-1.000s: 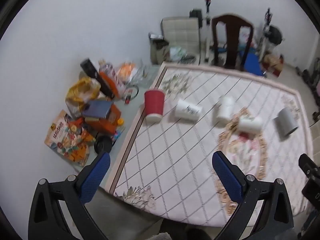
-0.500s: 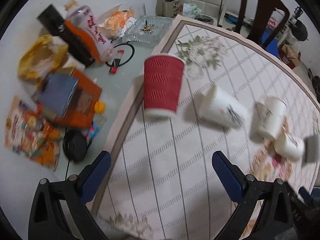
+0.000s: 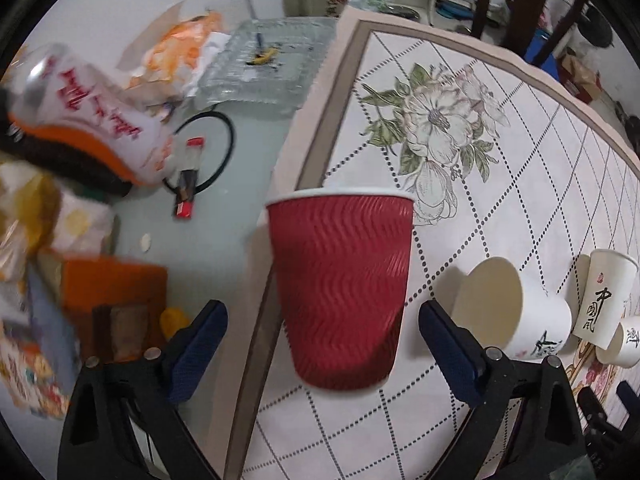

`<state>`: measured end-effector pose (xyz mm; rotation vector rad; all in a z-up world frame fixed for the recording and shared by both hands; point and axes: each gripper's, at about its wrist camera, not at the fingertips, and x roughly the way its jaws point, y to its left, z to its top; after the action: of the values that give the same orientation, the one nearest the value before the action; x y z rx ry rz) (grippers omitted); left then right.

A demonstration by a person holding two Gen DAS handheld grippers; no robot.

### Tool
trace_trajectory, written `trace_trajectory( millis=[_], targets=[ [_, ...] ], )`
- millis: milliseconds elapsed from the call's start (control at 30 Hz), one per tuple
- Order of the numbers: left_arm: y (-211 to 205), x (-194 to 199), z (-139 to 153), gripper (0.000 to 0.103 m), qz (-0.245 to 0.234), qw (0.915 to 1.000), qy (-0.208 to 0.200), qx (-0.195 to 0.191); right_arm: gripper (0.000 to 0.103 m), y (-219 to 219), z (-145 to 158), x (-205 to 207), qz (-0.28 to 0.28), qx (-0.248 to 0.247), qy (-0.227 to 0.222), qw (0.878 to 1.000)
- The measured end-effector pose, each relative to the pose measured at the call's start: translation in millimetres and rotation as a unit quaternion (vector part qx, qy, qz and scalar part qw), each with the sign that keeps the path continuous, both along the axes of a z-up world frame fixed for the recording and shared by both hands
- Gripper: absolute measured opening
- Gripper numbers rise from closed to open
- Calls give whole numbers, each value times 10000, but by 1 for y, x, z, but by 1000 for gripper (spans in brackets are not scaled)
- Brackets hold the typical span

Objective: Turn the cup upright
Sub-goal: 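Move the left gripper toward the red ribbed paper cup, then close the left gripper around the red cup and lift it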

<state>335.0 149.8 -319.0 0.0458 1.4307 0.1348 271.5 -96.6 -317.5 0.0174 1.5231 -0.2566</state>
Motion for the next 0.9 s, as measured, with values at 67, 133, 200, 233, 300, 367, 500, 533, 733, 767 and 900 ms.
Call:
trace_trajectory(
  millis=[67,133,200,233,300,367,500,533,733,767,900],
  targets=[
    [-1,4,-8,80,-94,9999,115,-63,91,1,-1,3,8,-60,4,10000],
    [0,6,-17,71,-152,9995,254,-148,91,0,-1,9,9,-74,23,10000],
    [-1,8,-17,71,-234,9995,164,-146,91,3,0,13,8,-76,35,10000],
    [-1,8,-17,71,-271,9994,147,-142,91,10,2,12,6,25,12,10000],
    [1,9,-18,70,-302,9994,120,-149,91,17,4,13,4,126,-6,9999],
    [1,8,-18,70,-324,9994,103,-119,91,21,6,14,-8,191,-7,9998],
    [3,4,-12,70,-359,9993,36,-33,91,23,14,9,-41,261,-63,9996],
    [2,2,-8,70,-353,9994,9,-10,91,24,16,6,-51,294,-77,9995],
    [-4,-19,24,70,-353,9991,-220,82,91,8,28,-6,-51,204,-190,9996],
    [-7,-21,27,70,-345,9991,-228,94,91,5,31,-9,-48,181,-211,9996],
    [-30,-49,55,70,-445,9984,-311,129,91,-13,39,-22,-29,159,-279,9995]
  ],
)
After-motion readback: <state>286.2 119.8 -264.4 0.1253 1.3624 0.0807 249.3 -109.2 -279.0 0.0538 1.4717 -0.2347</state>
